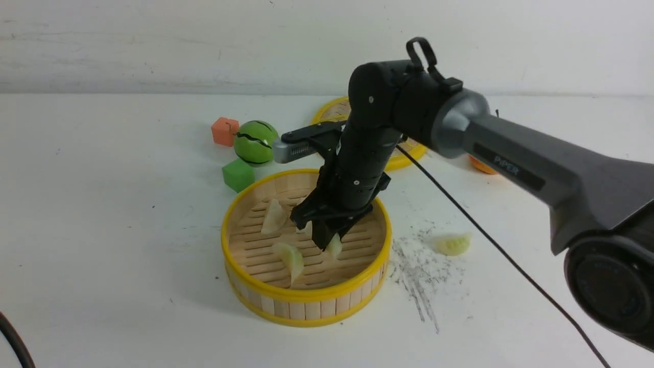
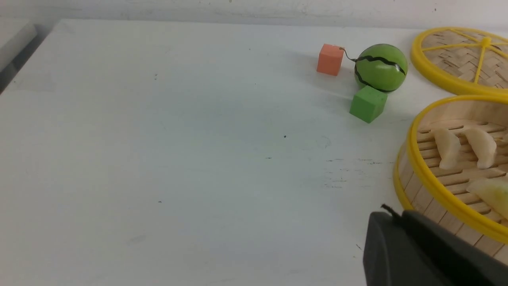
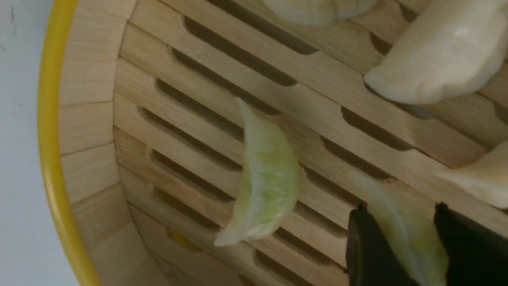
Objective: Put the dumplings into the steamer on the white table.
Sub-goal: 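Place the dumpling in the bamboo steamer basket with the right gripper, then reach for and grasp a dumpling lying on the table beside the steamer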
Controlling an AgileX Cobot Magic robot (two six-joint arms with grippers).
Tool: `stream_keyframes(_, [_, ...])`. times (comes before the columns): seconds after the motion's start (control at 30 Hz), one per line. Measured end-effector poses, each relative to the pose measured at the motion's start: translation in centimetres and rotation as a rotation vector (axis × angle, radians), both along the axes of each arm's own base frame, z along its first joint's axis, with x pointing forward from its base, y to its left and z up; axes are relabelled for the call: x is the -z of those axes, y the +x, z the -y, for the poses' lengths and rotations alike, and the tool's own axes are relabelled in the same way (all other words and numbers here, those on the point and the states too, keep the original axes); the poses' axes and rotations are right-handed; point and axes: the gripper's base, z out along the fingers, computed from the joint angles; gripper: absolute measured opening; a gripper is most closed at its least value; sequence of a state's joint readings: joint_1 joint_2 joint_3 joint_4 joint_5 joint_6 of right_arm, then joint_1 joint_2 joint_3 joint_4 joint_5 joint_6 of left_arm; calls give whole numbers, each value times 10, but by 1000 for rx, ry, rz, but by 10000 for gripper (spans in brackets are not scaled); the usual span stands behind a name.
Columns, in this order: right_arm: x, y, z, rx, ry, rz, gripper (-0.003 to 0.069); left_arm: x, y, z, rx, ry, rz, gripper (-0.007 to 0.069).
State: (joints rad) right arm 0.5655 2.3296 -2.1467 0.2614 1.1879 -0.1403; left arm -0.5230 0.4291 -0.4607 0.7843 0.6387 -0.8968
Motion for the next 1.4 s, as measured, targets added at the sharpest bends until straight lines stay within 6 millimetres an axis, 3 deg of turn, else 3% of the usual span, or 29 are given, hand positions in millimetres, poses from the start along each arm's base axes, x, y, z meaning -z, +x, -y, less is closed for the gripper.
stream_keyframes(0.17, [5, -3, -6, 2, -3, -8, 235, 0, 0, 0, 0, 0, 0, 28])
stream_keyframes(0.33, [9, -2, -7, 46, -4, -31, 365, 0, 0, 0, 0, -1, 0, 34])
stream_keyframes(0.53, [-12, -1, -2, 48, -25, 27, 471, 0, 0, 0, 0, -1, 0, 39])
stream_keyframes(0.7, [-63, 8, 40, 135, -72, 149, 482, 0, 0, 0, -2, 0, -2, 41])
stream_keyframes(0.77, [-88, 19, 81, 253, -63, 191, 482, 0, 0, 0, -2, 0, -2, 46])
stream_keyframes(0.83, [-92, 25, 113, 361, -72, 179, 482, 0, 0, 0, -2, 0, -2, 48])
stream_keyframes(0.9, [-82, 29, 139, 429, -106, 138, 482, 0, 0, 0, -1, 0, -1, 48])
stream_keyframes(1.0, [-43, 28, 169, 497, -171, 7, 482, 0, 0, 0, -1, 0, 0, 49])
stream_keyframes(1.03, [-21, 25, 176, 514, -186, -63, 482, 0, 0, 0, -1, 0, 0, 49])
stream_keyframes(1.2, [12, 23, 182, 595, -94, -129, 482, 0, 0, 0, -1, -1, -1, 53])
stream_keyframes(1.4, [17, 29, 174, 660, -1, -116, 482, 0, 0, 0, -1, -2, -1, 57])
